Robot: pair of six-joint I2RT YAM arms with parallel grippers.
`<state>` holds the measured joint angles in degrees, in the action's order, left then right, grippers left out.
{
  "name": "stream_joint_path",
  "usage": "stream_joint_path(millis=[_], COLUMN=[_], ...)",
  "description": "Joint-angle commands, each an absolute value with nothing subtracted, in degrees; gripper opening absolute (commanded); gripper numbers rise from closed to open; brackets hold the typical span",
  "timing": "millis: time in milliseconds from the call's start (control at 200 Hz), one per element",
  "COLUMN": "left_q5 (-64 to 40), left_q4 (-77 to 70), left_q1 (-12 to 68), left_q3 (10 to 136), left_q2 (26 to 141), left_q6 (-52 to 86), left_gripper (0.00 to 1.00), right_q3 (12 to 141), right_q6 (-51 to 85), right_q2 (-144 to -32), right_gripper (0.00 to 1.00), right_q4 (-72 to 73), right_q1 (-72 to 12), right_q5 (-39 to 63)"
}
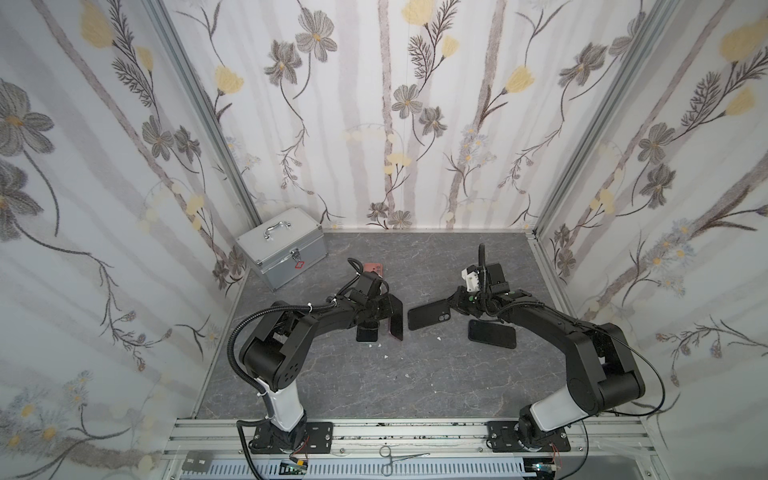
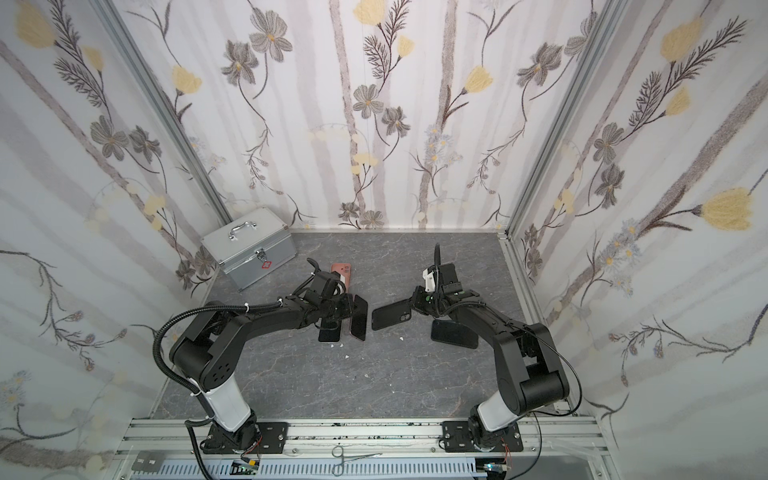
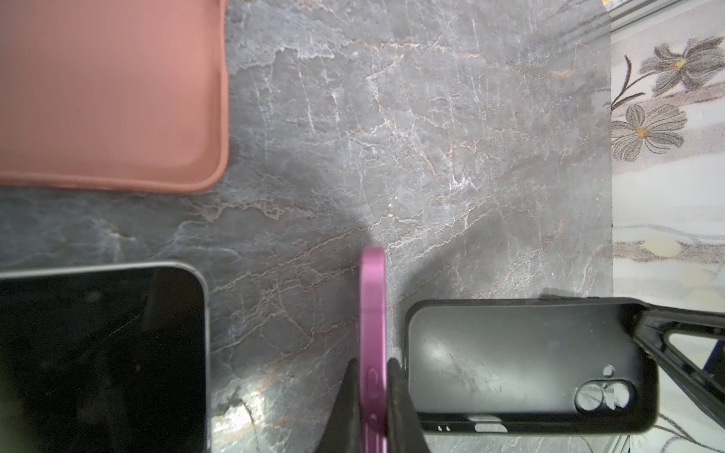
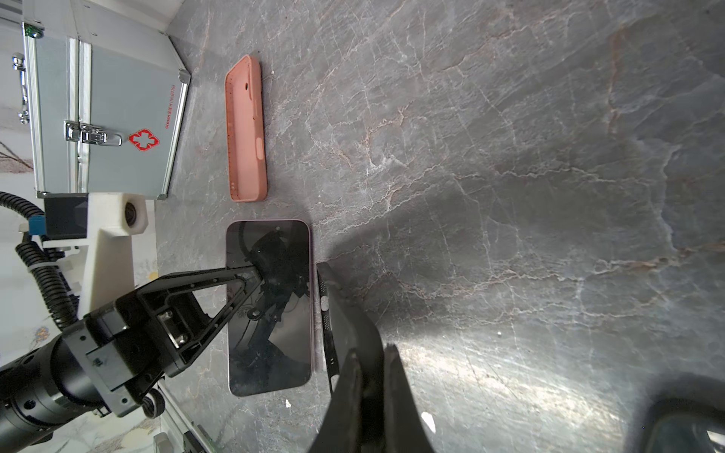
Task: Take the phone out of the phone case
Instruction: Place the phone at the center of the table.
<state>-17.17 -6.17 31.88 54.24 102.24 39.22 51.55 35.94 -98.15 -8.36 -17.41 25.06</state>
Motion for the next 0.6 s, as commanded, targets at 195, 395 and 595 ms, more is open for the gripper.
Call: stream_joint_path(millis=[195,395,595], left_q5=[-16.52,-16.26,-16.09], left_q4=[-7.56,-7.56,-7.49], left_q1=[31.82,31.82,31.84], left_q3=[54.94,54.82,54.41], left_q2=[103.63,104.25,104.39], left_q6=[40.66,41.23,41.65], left_gripper=[0.0,0.05,0.19], right_q3=[52.99,53.92,54.83], right_q6=[35.24,34.49,33.23], right_q2=[-101.23,-102.78,-103.49], right_gripper=[0.0,0.0,0.0], right_q4=[-5.32,-5.27,-6.32], right_q1=[-17.48,-17.49,-17.49], right_q5=[25.52,25.69,24.99])
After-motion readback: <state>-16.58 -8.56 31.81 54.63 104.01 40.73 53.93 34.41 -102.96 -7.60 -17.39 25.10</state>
